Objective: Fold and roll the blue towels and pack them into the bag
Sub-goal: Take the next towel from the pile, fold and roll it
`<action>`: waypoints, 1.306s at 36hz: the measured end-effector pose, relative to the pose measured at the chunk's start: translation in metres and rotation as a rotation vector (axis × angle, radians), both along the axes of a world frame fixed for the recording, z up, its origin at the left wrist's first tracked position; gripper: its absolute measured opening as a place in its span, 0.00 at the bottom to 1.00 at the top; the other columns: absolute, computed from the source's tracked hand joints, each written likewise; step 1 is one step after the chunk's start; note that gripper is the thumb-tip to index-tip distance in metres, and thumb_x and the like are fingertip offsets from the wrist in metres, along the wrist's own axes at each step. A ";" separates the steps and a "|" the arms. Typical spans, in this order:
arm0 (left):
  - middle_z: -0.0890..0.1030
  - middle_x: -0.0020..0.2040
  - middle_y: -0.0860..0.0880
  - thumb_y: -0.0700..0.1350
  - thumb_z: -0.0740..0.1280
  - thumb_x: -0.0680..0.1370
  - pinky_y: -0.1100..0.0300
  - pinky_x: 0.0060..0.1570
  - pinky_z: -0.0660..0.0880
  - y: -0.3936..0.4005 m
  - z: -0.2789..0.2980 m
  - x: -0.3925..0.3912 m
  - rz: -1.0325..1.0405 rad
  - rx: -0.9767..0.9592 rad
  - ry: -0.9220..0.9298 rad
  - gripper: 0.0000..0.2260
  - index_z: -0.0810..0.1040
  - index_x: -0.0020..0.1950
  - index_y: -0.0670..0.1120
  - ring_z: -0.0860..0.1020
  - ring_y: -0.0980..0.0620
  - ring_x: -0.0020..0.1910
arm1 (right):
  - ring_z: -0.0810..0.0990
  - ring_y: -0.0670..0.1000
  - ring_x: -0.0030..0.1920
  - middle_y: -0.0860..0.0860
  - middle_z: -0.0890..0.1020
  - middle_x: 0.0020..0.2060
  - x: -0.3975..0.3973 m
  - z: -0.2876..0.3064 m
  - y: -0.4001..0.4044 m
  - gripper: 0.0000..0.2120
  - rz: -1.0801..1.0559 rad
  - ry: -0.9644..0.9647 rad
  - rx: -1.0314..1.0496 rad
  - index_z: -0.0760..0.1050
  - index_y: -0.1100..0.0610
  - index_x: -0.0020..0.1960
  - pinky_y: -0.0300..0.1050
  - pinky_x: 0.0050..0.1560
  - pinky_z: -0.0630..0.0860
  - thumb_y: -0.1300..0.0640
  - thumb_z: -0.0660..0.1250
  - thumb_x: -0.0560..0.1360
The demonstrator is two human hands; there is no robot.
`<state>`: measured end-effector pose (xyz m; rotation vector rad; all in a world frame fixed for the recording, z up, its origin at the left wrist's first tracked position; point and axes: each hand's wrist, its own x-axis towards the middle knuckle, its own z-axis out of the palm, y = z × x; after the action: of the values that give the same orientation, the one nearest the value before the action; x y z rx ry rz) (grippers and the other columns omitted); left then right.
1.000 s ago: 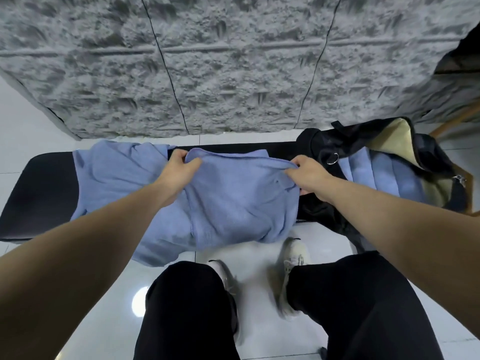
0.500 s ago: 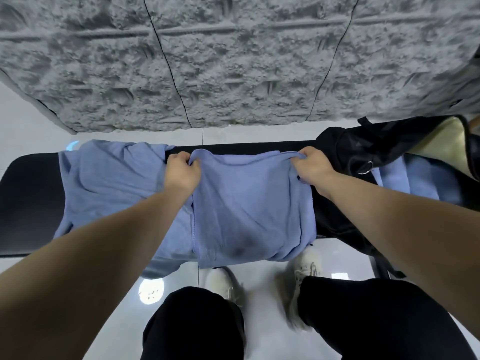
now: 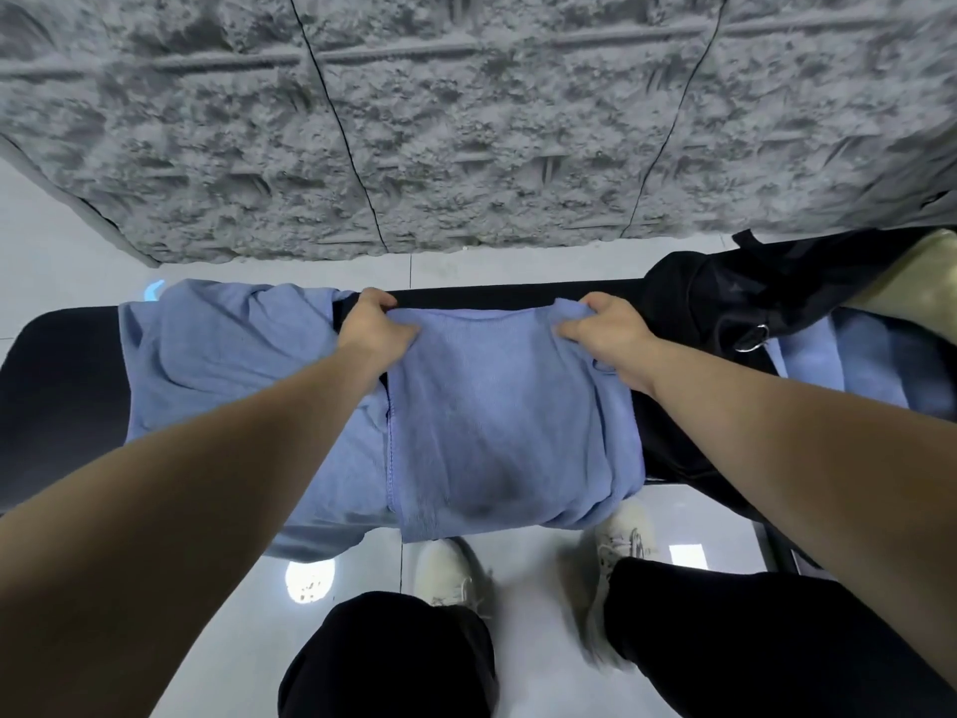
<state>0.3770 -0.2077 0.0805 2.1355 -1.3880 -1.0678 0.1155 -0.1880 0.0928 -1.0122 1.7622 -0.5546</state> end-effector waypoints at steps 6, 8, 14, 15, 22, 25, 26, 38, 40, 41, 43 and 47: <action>0.78 0.47 0.46 0.42 0.68 0.78 0.58 0.44 0.74 -0.001 0.000 -0.002 0.132 0.037 0.133 0.07 0.80 0.54 0.44 0.76 0.48 0.46 | 0.72 0.48 0.36 0.50 0.74 0.38 0.001 -0.004 0.007 0.09 -0.010 -0.001 -0.034 0.69 0.54 0.47 0.40 0.30 0.69 0.61 0.69 0.73; 0.77 0.41 0.48 0.42 0.68 0.78 0.62 0.35 0.70 0.003 0.000 -0.002 0.154 0.008 0.166 0.05 0.78 0.41 0.48 0.74 0.50 0.40 | 0.75 0.47 0.39 0.49 0.76 0.42 0.003 -0.002 0.012 0.13 -0.051 -0.061 -0.047 0.70 0.53 0.54 0.39 0.33 0.71 0.60 0.70 0.73; 0.70 0.34 0.52 0.43 0.65 0.79 0.68 0.23 0.63 0.021 0.012 -0.011 0.114 -0.131 0.215 0.05 0.71 0.45 0.47 0.65 0.55 0.30 | 0.81 0.53 0.43 0.54 0.84 0.42 0.001 0.001 0.024 0.10 -0.141 -0.244 0.007 0.81 0.59 0.53 0.49 0.45 0.79 0.62 0.71 0.72; 0.68 0.33 0.51 0.43 0.64 0.79 0.68 0.23 0.62 0.025 0.015 -0.014 0.109 -0.154 0.230 0.06 0.68 0.44 0.48 0.64 0.55 0.30 | 0.83 0.54 0.44 0.54 0.85 0.43 0.002 0.002 0.027 0.09 -0.166 -0.261 -0.001 0.82 0.58 0.52 0.51 0.47 0.80 0.61 0.72 0.71; 0.70 0.35 0.52 0.36 0.56 0.79 0.63 0.29 0.66 0.059 0.042 -0.055 0.214 -0.300 0.392 0.15 0.69 0.58 0.53 0.67 0.56 0.28 | 0.79 0.45 0.43 0.46 0.82 0.43 0.010 0.019 0.048 0.10 -0.062 -0.132 -0.335 0.78 0.49 0.46 0.36 0.44 0.76 0.63 0.71 0.72; 0.77 0.36 0.52 0.32 0.56 0.75 0.61 0.38 0.69 0.068 0.048 -0.076 0.193 -0.264 0.492 0.17 0.78 0.43 0.50 0.72 0.54 0.34 | 0.79 0.45 0.47 0.49 0.81 0.49 0.014 0.025 0.057 0.14 -0.006 -0.052 -0.462 0.75 0.43 0.45 0.37 0.47 0.75 0.62 0.71 0.72; 0.79 0.38 0.52 0.32 0.56 0.75 0.60 0.42 0.70 0.071 0.049 -0.082 0.204 -0.232 0.528 0.17 0.79 0.40 0.49 0.74 0.53 0.38 | 0.79 0.44 0.47 0.50 0.81 0.50 0.016 0.027 0.060 0.15 -0.007 -0.039 -0.496 0.74 0.42 0.44 0.38 0.47 0.74 0.62 0.71 0.72; 0.84 0.52 0.41 0.48 0.65 0.81 0.59 0.52 0.80 0.088 0.049 -0.104 0.244 0.137 1.147 0.14 0.81 0.57 0.38 0.83 0.49 0.51 | 0.79 0.44 0.45 0.46 0.81 0.44 0.023 0.034 0.084 0.08 0.229 -0.003 -0.656 0.82 0.50 0.48 0.38 0.48 0.75 0.62 0.71 0.73; 0.84 0.47 0.39 0.44 0.66 0.79 0.58 0.49 0.79 0.086 0.045 -0.101 0.232 0.092 1.014 0.12 0.81 0.54 0.36 0.82 0.46 0.49 | 0.79 0.45 0.47 0.47 0.82 0.44 0.023 0.034 0.086 0.09 0.313 0.004 -0.643 0.84 0.50 0.51 0.37 0.50 0.75 0.61 0.69 0.75; 0.83 0.44 0.40 0.43 0.67 0.77 0.58 0.47 0.78 0.086 0.044 -0.099 0.232 0.082 0.960 0.10 0.81 0.52 0.37 0.82 0.47 0.46 | 0.79 0.44 0.47 0.48 0.82 0.44 0.022 0.033 0.087 0.10 0.340 -0.001 -0.633 0.84 0.49 0.51 0.35 0.50 0.74 0.61 0.68 0.76; 0.83 0.39 0.44 0.43 0.68 0.77 0.60 0.41 0.76 0.086 0.042 -0.098 0.216 0.063 0.876 0.06 0.82 0.46 0.41 0.82 0.50 0.41 | 0.79 0.43 0.48 0.47 0.83 0.45 0.021 0.033 0.088 0.12 0.333 -0.050 -0.583 0.83 0.47 0.51 0.33 0.50 0.73 0.62 0.67 0.77; 0.83 0.41 0.46 0.45 0.68 0.77 0.59 0.42 0.78 0.083 0.042 -0.100 0.169 0.016 0.789 0.05 0.81 0.45 0.45 0.82 0.51 0.41 | 0.82 0.43 0.47 0.46 0.85 0.44 0.018 0.031 0.082 0.08 0.138 -0.290 -0.435 0.82 0.50 0.46 0.40 0.53 0.77 0.63 0.69 0.76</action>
<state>0.2772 -0.1244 0.1228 1.5126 -0.8042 -1.5998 0.1339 -0.1059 0.1239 -1.2674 1.3309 -0.9712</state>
